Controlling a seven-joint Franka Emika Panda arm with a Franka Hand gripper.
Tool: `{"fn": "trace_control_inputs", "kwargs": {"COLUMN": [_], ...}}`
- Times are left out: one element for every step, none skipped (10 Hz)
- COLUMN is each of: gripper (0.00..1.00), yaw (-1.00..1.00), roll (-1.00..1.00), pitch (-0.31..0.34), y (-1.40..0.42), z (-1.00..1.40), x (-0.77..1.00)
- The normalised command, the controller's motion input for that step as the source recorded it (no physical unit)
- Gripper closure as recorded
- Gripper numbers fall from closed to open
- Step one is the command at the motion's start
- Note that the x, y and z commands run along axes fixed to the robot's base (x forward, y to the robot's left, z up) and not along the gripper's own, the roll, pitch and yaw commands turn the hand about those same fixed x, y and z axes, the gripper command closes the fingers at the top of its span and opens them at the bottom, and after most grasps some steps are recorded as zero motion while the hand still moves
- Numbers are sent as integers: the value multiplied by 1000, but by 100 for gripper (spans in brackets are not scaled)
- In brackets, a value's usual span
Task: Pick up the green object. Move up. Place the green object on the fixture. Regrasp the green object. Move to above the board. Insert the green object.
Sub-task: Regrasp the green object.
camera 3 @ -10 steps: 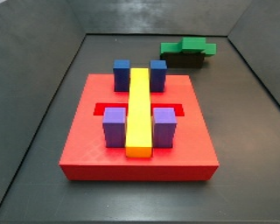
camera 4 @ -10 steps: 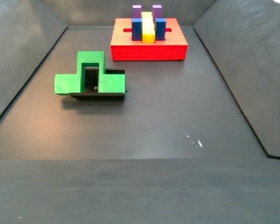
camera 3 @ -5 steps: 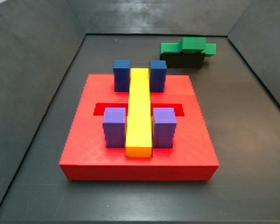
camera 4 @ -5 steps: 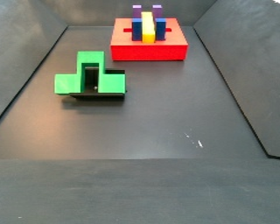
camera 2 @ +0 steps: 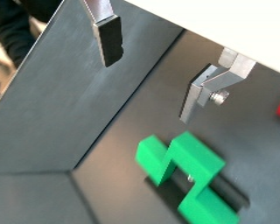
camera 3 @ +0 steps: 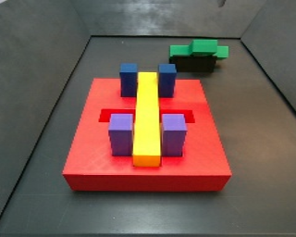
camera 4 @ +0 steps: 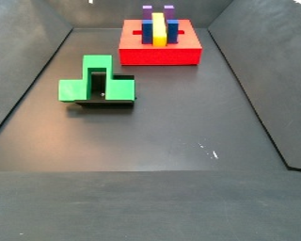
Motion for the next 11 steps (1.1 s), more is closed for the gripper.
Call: {"fn": "trace_control_inputs", "kwargs": {"gripper": [0,0,0,0,0,0,0,0,0,0,0], "yaw": [0,0,-126,-46,0,9,137,229,277,243,151], "roll": [569,429,0,-49,14,0,0,-37,0,0,0], "pitch": [17,0,0,0,0,0,0,0,0,3,0], "y": [0,0,0,0,0,0,211,237,229,197,163], "z": [-254,-320,-289,-117,0,-386,-603,-654,-534,-394,-289], "x": [-331,-417,-254,-34,0,66,9,0,0,0,0]}}
